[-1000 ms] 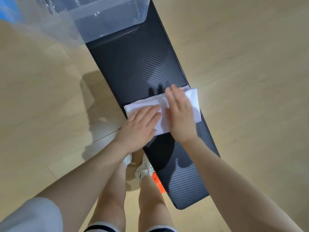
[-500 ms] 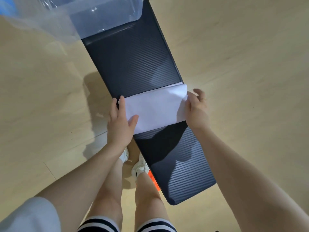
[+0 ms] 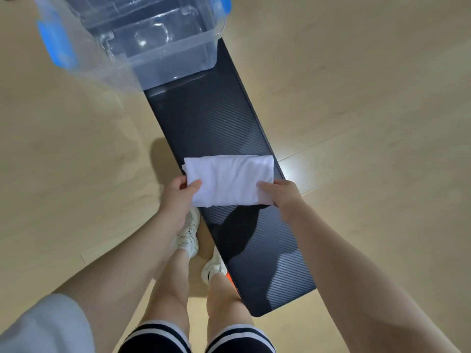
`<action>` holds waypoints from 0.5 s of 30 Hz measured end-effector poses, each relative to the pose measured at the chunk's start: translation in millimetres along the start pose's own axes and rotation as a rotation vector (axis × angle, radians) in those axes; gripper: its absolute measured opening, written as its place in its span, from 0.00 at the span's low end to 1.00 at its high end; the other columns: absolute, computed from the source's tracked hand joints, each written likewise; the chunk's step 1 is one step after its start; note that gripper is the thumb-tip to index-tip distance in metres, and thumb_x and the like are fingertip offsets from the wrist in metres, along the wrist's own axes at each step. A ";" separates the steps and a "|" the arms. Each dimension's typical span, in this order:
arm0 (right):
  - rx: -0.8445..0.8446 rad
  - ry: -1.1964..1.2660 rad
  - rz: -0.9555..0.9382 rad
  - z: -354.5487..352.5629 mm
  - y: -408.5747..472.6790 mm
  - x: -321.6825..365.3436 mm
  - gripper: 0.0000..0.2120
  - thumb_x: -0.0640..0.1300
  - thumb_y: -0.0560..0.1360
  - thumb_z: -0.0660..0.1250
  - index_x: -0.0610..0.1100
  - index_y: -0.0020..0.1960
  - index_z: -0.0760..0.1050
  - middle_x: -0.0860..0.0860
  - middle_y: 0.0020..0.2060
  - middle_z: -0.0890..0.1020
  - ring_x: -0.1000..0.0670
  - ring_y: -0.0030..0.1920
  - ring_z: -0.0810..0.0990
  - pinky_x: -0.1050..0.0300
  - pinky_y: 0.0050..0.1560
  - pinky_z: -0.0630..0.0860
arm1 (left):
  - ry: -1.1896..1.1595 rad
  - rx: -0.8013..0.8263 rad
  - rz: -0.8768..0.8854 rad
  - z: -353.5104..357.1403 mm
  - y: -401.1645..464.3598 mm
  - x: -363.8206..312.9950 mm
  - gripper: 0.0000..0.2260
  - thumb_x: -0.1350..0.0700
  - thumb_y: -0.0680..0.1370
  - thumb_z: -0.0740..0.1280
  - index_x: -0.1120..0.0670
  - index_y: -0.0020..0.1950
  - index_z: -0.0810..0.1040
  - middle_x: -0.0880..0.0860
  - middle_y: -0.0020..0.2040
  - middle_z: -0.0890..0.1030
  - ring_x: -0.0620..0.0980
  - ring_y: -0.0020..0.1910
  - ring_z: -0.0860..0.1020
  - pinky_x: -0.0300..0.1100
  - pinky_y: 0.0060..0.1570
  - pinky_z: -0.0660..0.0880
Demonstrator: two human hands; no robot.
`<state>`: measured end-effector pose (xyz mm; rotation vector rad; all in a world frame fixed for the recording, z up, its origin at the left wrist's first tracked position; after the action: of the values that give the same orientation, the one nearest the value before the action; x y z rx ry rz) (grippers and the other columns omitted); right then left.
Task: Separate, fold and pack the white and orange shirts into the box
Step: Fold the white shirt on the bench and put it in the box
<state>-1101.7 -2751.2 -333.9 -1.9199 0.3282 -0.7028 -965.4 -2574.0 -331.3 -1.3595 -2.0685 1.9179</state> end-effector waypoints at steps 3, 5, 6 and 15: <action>0.067 0.038 -0.108 -9.9 -32.2 15.6 0.07 0.38 0.69 0.67 0.35 0.45 0.76 0.47 0.40 0.77 0.48 0.42 0.75 0.57 0.42 0.72 | 0.010 0.058 0.071 -15.0 -32.2 -28.9 0.12 0.55 0.75 0.67 0.56 0.57 0.76 0.52 0.51 0.80 0.50 0.48 0.77 0.38 0.44 0.72; 0.084 0.059 -0.181 -14.6 -57.1 32.2 0.11 0.38 0.70 0.66 0.33 0.50 0.75 0.46 0.40 0.76 0.48 0.42 0.73 0.58 0.41 0.70 | -0.020 0.067 0.114 -26.8 -55.0 -50.4 0.10 0.56 0.75 0.67 0.56 0.55 0.77 0.49 0.47 0.80 0.46 0.45 0.77 0.36 0.41 0.71; 0.099 0.081 -0.211 -16.1 -69.7 42.5 0.12 0.39 0.71 0.65 0.33 0.51 0.75 0.46 0.41 0.77 0.48 0.42 0.74 0.59 0.40 0.70 | -0.045 0.065 0.132 -32.5 -65.9 -61.8 0.09 0.57 0.75 0.67 0.55 0.55 0.77 0.48 0.46 0.80 0.44 0.43 0.77 0.35 0.40 0.70; 0.044 0.058 -0.372 -1.2 -154.3 155.8 0.14 0.43 0.71 0.65 0.35 0.52 0.74 0.42 0.44 0.79 0.45 0.45 0.76 0.53 0.45 0.72 | -0.110 0.010 0.327 -91.7 -104.3 -172.4 0.09 0.60 0.76 0.66 0.57 0.56 0.74 0.54 0.51 0.79 0.52 0.49 0.77 0.43 0.48 0.73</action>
<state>-991.4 -2764.1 -144.8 -1.9409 -0.0123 -1.0013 -867.8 -2586.9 -133.0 -1.7191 -1.9799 2.1636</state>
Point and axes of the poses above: each hand's wrist, its own y-axis towards the middle knuckle, its own z-axis out of the palm, x = y × z, the point moved 3 cm from there along y, towards the middle knuckle
